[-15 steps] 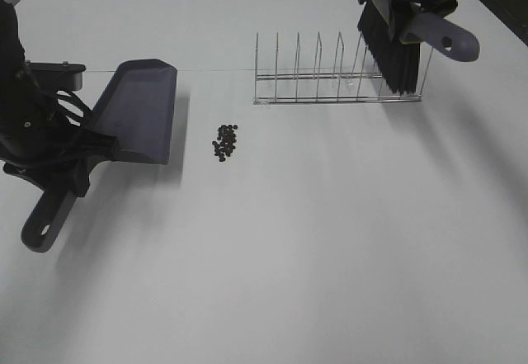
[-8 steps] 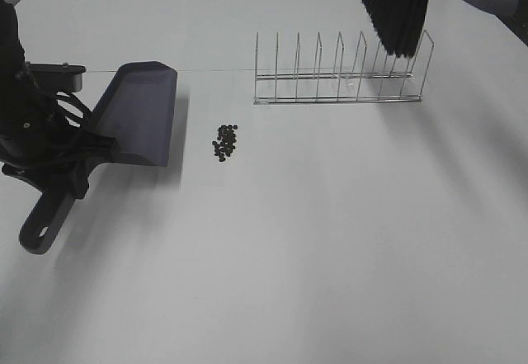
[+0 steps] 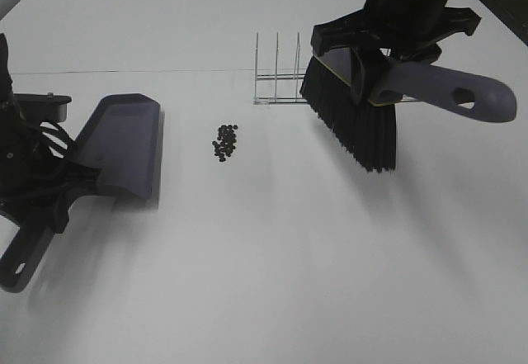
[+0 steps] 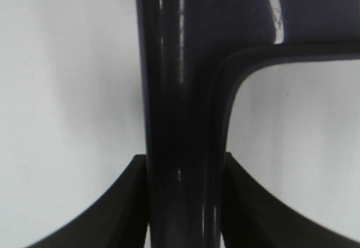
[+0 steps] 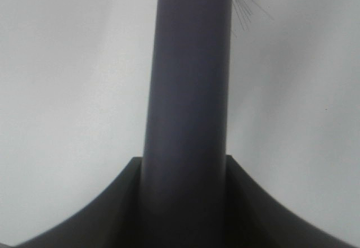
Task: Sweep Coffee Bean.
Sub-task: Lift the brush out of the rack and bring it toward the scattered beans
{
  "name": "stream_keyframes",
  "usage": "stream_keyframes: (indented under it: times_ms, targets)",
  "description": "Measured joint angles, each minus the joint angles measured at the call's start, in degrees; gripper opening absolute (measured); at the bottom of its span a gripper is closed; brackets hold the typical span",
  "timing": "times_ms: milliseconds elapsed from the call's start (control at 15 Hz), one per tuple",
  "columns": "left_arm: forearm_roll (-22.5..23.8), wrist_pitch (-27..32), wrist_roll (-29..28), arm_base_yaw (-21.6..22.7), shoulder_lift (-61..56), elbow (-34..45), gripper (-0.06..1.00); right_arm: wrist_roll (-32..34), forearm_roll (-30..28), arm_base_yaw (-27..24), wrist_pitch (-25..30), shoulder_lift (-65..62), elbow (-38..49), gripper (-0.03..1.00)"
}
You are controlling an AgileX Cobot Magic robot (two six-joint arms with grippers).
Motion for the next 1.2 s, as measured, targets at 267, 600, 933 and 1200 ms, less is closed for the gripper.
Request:
stream_keyframes:
  times_ms: [267,600,933,1200]
  targets:
    - [1.72,-2.92,-3.61,-4.47,0.69,1.15,0.34,3.21,-2.86,3.55,-2.69,0.0,0.06,0.32]
    - [3.84,-4.58,-6.53,-5.16,6.02,1.15,0.34,6.13,-5.04,3.61,-3.09,0.0,0.06,0.32]
    - [3.84,-6.13,-6.7,-5.16,6.07,1.09,0.34,8.88,-8.71,3.61,-3.67,7.1,-1.09,0.32]
    - [3.84,-6.53,-6.7,-5.16,6.07,1.09,0.34,9.05,-11.23,4.18,-1.66,11.8,-5.67,0.32]
